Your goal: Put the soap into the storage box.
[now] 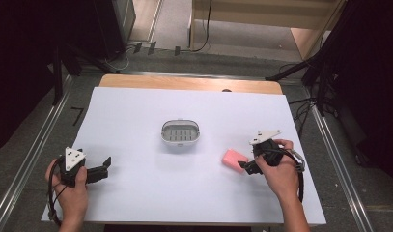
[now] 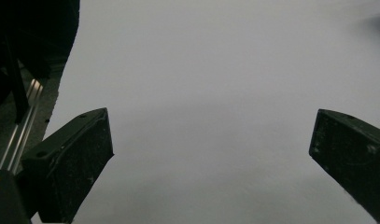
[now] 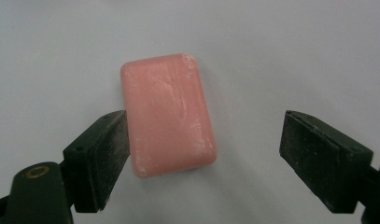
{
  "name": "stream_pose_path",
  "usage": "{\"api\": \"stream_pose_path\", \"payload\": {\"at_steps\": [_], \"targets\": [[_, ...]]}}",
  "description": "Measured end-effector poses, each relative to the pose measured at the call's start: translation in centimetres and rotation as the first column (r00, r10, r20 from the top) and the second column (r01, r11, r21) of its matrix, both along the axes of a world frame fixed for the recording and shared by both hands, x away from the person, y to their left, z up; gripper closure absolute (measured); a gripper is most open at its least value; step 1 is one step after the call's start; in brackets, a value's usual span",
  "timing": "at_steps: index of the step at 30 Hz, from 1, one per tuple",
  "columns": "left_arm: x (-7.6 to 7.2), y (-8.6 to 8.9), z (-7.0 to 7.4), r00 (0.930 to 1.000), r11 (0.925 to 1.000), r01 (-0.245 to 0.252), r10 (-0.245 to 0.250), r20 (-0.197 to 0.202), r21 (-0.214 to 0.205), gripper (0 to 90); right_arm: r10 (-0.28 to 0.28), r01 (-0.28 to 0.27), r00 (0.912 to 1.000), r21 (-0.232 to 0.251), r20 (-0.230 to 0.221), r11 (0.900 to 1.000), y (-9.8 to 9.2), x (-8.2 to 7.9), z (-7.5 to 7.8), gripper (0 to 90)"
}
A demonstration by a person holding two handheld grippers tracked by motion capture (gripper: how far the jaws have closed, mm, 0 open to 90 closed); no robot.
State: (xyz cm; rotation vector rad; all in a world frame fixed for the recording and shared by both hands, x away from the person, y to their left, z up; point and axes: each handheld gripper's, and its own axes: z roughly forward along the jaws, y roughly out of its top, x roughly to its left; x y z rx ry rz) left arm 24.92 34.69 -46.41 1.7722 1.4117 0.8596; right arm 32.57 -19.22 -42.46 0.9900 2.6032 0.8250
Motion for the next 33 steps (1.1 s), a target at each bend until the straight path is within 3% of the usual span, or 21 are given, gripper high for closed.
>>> {"api": "stream_pose_path", "payload": {"at_steps": [14, 25, 33], "targets": [[0.0, 0.0, 0.0, 1.0000, 1.0000, 0.002, -0.002, 0.000, -0.002, 0.1, 0.040, -0.041, 0.9983, -0.039, -0.043, 0.9984, 2.3, 1.1, -0.6, 19.8], [0.0, 0.0, 0.0, 1.0000, 1.0000, 0.001, -0.001, -0.001, -0.001, 0.1, 0.083, -0.090, 0.9917, -0.067, -0.098, 0.9937, 3.3, 1.6, -1.1, 23.8], [0.1, 0.0, 0.0, 1.0000, 1.0000, 0.004, -0.004, -0.004, -0.002, 0.1, 0.098, -0.113, 0.9840, -0.096, -0.149, 0.9889, 3.6, 1.9, -1.9, 32.6]]}}
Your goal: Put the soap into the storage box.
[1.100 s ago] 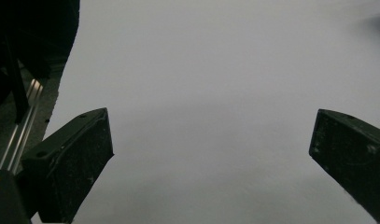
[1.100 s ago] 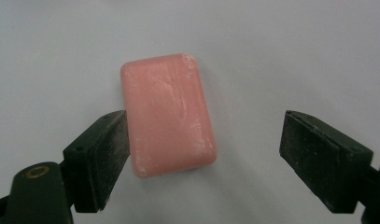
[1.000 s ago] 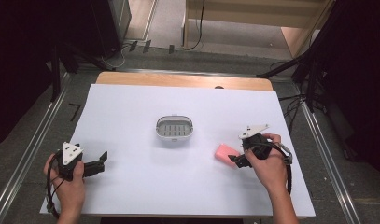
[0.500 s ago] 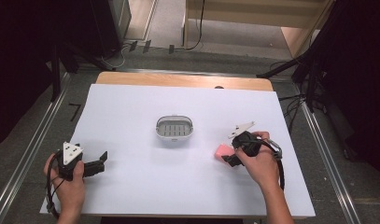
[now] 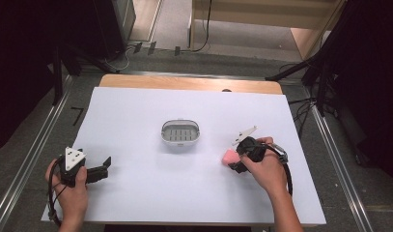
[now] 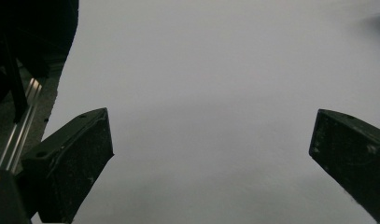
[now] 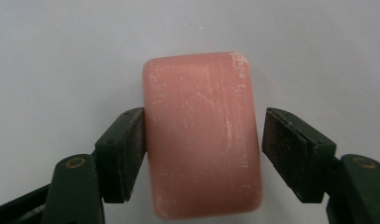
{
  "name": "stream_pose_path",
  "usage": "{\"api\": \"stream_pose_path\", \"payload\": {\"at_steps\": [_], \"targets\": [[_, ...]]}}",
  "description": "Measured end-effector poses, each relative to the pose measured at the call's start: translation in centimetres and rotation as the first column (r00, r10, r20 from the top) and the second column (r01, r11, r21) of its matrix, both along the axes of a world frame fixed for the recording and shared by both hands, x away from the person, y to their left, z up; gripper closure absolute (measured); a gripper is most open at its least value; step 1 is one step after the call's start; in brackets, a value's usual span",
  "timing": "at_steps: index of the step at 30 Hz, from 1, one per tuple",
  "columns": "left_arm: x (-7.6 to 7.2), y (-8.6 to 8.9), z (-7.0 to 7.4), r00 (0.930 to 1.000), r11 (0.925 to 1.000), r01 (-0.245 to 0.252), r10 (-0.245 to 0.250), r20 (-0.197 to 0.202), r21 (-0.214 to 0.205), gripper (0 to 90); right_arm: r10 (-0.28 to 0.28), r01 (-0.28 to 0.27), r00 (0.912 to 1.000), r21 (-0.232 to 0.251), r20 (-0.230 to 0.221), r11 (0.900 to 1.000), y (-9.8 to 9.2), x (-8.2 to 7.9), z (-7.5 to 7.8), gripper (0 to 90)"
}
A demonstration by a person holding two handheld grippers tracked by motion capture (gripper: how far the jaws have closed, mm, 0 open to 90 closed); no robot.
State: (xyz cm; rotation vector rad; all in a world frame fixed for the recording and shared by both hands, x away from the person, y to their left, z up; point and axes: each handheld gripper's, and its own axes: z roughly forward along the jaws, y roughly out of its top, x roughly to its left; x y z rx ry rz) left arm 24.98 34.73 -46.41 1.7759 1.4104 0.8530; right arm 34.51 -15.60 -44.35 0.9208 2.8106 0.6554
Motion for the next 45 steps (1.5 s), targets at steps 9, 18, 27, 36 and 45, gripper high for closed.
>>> {"api": "stream_pose_path", "payload": {"at_steps": [9, 18, 27, 36, 45], "targets": [[0.0, 0.0, 0.0, 1.0000, 1.0000, 0.001, -0.001, 0.000, -0.001, 0.1, 0.012, -0.012, 0.9995, -0.004, -0.028, 0.9999, 0.4, 0.4, -0.6, 37.6], [0.0, 0.0, 0.0, 1.0000, 1.0000, 0.000, 0.000, 0.000, 0.001, 0.1, 0.029, -0.030, 0.9992, -0.022, -0.028, 0.9993, 0.6, 0.6, -1.0, 38.4], [0.0, -0.1, 0.0, 1.0000, 1.0000, 0.001, -0.001, -0.003, 0.002, 0.1, 0.034, -0.034, 0.9994, -0.004, -0.007, 0.9994, 0.3, 0.3, -1.2, 38.6], [0.0, -0.1, 0.0, 1.0000, 1.0000, 0.001, -0.001, -0.004, 0.004, 0.1, 0.028, -0.028, 0.9996, 0.015, 0.006, 0.9995, 0.1, 0.1, -1.3, 38.8], [0.0, -0.1, 0.0, 1.0000, 1.0000, 0.003, -0.003, -0.005, 0.008, 0.1, 0.060, -0.061, 0.9980, 0.024, 0.017, 0.9979, 0.0, -0.1, -1.3, 38.9]]}}
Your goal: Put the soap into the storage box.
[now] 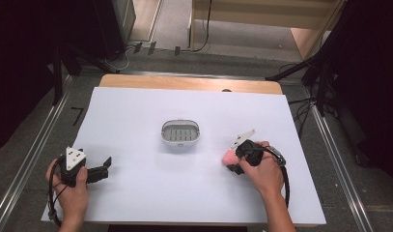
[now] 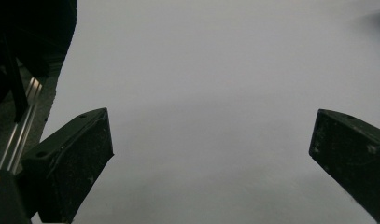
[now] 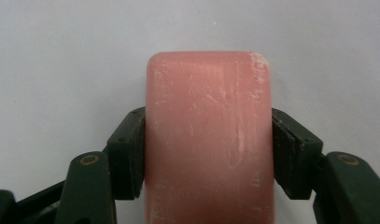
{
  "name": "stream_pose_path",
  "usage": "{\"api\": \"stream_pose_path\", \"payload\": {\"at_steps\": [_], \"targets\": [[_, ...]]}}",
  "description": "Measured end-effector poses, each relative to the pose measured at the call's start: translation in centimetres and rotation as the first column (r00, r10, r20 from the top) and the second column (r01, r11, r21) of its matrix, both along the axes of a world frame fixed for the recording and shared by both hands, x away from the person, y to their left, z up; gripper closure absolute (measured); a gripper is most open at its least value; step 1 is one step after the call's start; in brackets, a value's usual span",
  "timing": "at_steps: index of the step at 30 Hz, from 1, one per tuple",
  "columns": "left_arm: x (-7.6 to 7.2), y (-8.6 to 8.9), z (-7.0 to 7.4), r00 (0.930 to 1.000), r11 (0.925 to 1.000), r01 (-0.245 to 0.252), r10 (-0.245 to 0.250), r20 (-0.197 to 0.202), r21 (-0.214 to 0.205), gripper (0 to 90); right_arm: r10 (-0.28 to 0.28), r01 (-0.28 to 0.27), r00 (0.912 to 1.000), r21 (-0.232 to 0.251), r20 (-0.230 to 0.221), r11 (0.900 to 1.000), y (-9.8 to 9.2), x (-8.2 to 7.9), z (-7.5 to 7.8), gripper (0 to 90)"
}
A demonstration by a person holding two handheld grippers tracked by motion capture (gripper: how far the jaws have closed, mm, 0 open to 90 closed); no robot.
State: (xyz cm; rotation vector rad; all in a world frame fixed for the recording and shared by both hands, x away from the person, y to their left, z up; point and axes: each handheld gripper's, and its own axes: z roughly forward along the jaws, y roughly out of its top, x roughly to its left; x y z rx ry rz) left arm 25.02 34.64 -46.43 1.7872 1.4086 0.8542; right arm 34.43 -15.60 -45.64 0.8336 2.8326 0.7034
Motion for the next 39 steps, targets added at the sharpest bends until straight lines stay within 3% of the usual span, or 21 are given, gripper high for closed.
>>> {"api": "stream_pose_path", "payload": {"at_steps": [8, 13, 16, 26, 39], "targets": [[0.0, 0.0, 0.0, 1.0000, 1.0000, 0.000, 0.000, -0.001, 0.004, 0.1, -0.002, 0.002, 0.9997, 0.022, 0.025, 0.9998, -0.3, -0.1, 0.9, 39.0], [0.0, -0.1, 0.0, 1.0000, 1.0000, -0.002, 0.002, -0.005, 0.008, 0.1, 0.030, -0.030, 0.9988, 0.023, 0.039, 0.9993, -0.3, 0.2, 1.6, 38.9], [0.0, -0.1, 0.0, 1.0000, 1.0000, 0.000, 0.000, -0.003, 0.010, 0.1, 0.067, -0.068, 0.9964, 0.021, 0.052, 0.9974, 0.0, 0.4, 2.0, 38.9], [0.0, 0.0, 0.0, 1.0000, 1.0000, 0.000, 0.000, -0.001, 0.005, 0.1, 0.096, -0.098, 0.9940, 0.031, 0.052, 0.9947, 1.4, 1.3, 3.6, 38.9], [0.0, 0.0, 0.0, 1.0000, 1.0000, 0.002, -0.002, -0.002, 0.005, 0.1, 0.170, -0.172, 0.9836, 0.032, 0.060, 0.9846, 3.2, 2.5, 5.3, 38.9]]}}
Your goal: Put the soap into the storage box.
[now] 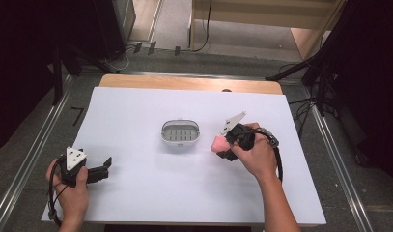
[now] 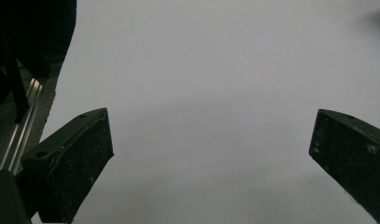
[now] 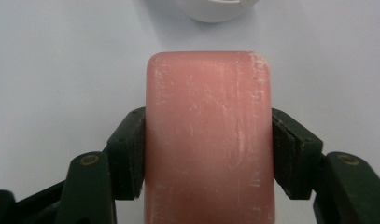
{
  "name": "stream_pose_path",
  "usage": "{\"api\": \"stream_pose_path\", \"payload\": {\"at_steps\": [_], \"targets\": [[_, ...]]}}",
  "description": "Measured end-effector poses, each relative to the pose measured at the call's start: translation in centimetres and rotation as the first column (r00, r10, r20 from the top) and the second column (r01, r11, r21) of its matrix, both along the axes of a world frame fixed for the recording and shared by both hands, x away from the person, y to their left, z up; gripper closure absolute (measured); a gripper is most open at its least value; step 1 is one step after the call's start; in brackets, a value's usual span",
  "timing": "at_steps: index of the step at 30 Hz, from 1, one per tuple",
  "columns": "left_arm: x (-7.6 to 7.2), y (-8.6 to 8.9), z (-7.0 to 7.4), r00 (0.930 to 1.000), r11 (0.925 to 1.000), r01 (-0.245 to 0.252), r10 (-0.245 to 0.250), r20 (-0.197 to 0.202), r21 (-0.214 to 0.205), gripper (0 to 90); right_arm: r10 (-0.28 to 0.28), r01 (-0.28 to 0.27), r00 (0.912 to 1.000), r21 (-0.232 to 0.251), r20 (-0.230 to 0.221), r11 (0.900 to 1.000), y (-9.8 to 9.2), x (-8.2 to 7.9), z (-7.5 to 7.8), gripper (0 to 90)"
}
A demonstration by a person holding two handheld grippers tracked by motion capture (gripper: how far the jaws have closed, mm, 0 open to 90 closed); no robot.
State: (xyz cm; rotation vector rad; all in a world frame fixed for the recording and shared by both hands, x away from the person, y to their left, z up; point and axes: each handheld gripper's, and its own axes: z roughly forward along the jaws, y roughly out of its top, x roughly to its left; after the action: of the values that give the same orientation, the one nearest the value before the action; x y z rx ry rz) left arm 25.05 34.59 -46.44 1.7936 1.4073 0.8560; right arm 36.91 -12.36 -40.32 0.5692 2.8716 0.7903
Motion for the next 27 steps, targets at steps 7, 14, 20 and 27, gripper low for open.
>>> {"api": "stream_pose_path", "payload": {"at_steps": [7, 14, 20, 27], "targets": [[0.0, 0.0, 0.0, 1.0000, 1.0000, 0.001, -0.001, 0.000, 0.002, 0.1, 0.009, -0.009, 1.0000, -0.006, -0.002, 0.9999, 0.7, 0.5, 0.6, 38.9], [0.0, 0.0, 0.0, 1.0000, 1.0000, 0.000, 0.000, 0.000, 0.001, 0.1, 0.034, -0.034, 0.9994, -0.003, 0.005, 0.9994, 1.5, 1.0, 1.2, 38.9], [0.0, 0.0, 0.0, 1.0000, 1.0000, 0.000, 0.000, 0.000, 0.003, 0.1, 0.053, -0.053, 0.9985, -0.016, 0.011, 0.9985, 2.0, 1.4, 1.6, 38.9], [0.0, 0.0, 0.0, 1.0000, 1.0000, 0.001, -0.001, 0.000, 0.000, 0.1, 0.070, -0.069, 0.9974, -0.015, 0.019, 0.9975, 2.7, 1.6, 2.6, 38.9]]}}
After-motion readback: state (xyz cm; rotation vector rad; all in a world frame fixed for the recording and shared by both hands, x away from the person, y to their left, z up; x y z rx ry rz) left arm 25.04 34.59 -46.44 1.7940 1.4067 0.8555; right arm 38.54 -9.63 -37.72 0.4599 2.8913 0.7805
